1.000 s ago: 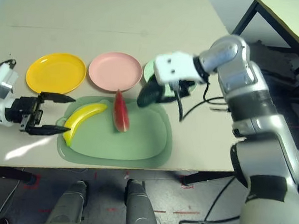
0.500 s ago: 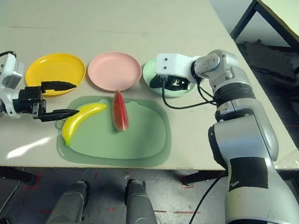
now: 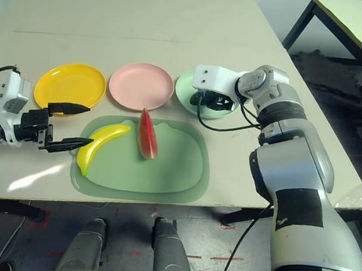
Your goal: Place the fruits into color-matched plates.
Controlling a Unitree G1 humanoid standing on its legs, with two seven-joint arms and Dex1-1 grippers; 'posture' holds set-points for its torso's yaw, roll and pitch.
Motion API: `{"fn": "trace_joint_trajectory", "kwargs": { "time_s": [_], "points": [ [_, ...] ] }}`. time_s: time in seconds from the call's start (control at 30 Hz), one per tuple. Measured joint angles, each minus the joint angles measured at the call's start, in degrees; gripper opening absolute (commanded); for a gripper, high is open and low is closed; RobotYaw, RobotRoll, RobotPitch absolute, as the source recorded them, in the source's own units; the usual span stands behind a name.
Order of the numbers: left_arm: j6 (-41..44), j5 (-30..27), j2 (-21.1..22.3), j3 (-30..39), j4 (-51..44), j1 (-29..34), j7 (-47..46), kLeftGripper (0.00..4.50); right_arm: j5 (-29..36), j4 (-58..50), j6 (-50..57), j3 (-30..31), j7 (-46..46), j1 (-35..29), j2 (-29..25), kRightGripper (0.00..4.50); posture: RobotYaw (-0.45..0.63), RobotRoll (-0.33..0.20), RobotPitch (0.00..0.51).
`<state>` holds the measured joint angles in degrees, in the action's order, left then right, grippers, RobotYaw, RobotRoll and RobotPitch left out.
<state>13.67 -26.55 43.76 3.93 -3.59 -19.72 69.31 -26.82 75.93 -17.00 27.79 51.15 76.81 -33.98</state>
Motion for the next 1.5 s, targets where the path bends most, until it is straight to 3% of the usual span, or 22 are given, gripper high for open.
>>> {"fn": "trace_joint_trajectory", "kwargs": {
  "time_s": [0.23,0.43,0.67,1.13,1.5],
  "points": [
    [-1.17,0.66,0.05,-0.08,1.61,-0.19,1.29,4.5,1.26,-0.03,-1.33,-2.61,5.05,1.25,-0.73,4.48,-0.06,0.0,0.189],
    [-1.15,-3.41,0.9,1.2,1.69,-0.12,7.02,4.5,2.91,-7.89,-15.67,-2.89,17.5,7.24,-1.72,4.48,-0.08,0.0,0.195],
    [-0.77,-5.88,3.42,2.0,3.01,0.55,13.72,4.5,13.83,-30.38,-27.22,-1.56,35.14,-2.35,0.09,4.48,-0.08,0.0,0.204],
    [-1.32,-5.54,3.59,2.01,4.16,0.34,14.34,4.5,18.26,-39.38,-36.86,1.7,36.44,-2.92,4.18,4.48,-0.06,0.0,0.208],
    [-1.31,-5.4,3.62,2.01,4.0,0.35,13.28,4.5,14.32,-38.16,-38.28,5.16,32.42,-3.83,6.19,4.48,-0.04,0.0,0.21]
  ]
}}
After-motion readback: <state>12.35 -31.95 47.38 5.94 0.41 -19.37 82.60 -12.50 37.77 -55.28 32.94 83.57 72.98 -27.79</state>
